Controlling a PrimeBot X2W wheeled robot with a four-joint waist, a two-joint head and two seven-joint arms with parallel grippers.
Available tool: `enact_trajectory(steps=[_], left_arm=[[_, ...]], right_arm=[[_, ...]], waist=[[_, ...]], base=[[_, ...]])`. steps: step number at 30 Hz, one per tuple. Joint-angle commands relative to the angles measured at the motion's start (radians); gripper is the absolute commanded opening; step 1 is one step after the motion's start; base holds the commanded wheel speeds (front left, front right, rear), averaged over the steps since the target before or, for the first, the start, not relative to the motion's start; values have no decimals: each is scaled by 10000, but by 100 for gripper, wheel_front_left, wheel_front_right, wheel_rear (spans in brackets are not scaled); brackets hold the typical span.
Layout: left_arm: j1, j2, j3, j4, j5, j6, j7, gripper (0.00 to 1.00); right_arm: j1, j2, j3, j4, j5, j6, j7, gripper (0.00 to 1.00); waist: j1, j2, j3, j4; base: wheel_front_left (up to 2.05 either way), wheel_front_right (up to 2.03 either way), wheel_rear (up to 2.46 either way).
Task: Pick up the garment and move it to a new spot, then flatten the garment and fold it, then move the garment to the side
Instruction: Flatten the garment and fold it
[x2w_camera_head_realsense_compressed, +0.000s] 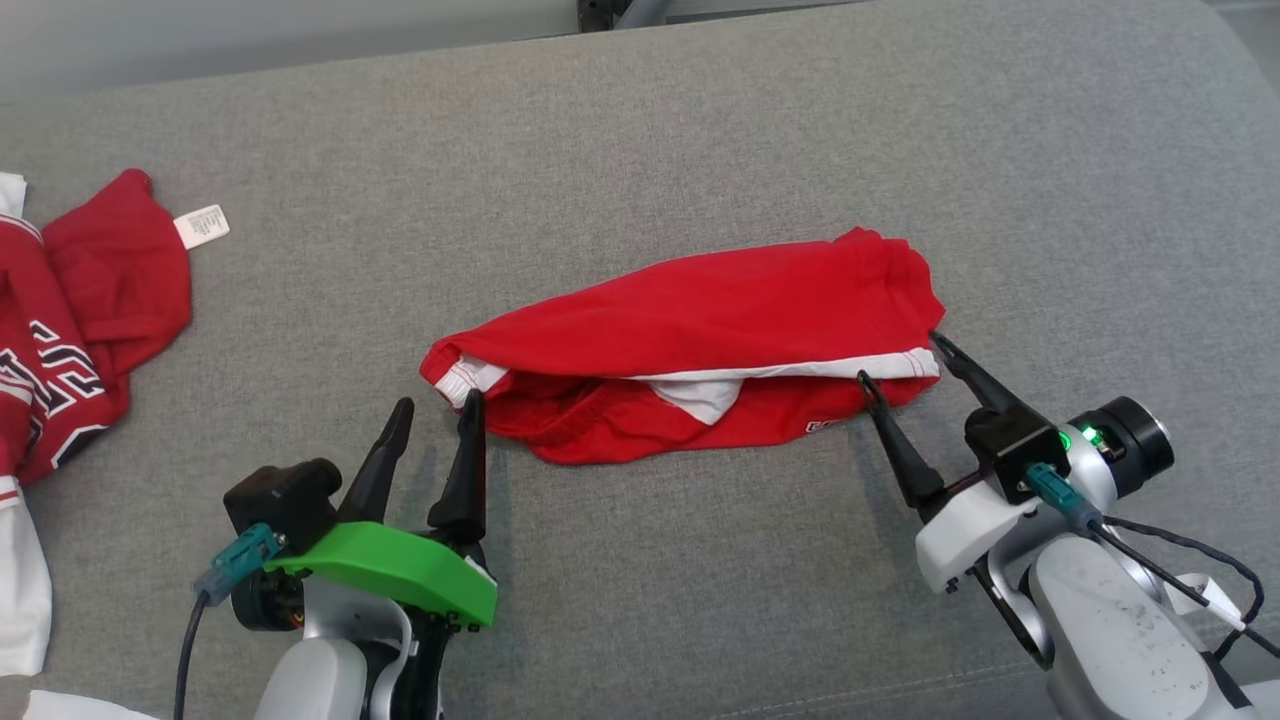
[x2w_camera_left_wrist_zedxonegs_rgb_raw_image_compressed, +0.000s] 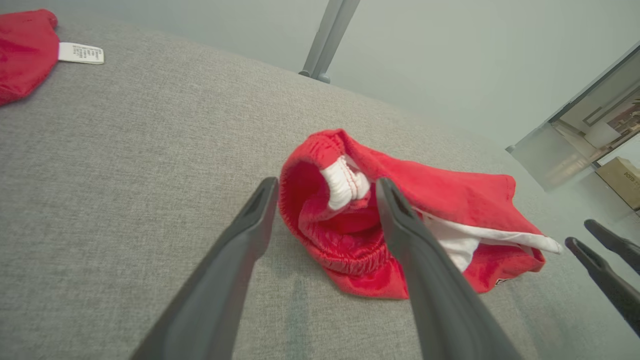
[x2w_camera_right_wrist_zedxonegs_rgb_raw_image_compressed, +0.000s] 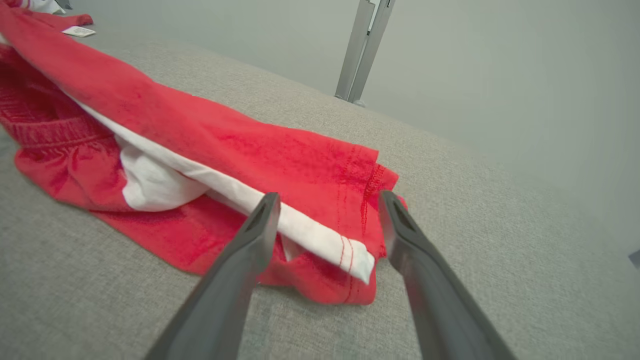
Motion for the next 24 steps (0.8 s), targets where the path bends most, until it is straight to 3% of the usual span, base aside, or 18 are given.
enact_trajectory(steps=[1, 24], left_arm=[[-194, 19, -72, 26, -175, 79, -67, 100], [-502, 80, -428, 53, -379, 90, -206, 100]], right_arm=[[-161, 14, 120, 170, 12, -18, -96, 100], [-624, 20, 421, 902, -82, -18, -313, 100]], waist=[[0, 51, 369, 115], [0, 51, 650, 176]], base=[[0, 0, 0], [0, 0, 0]])
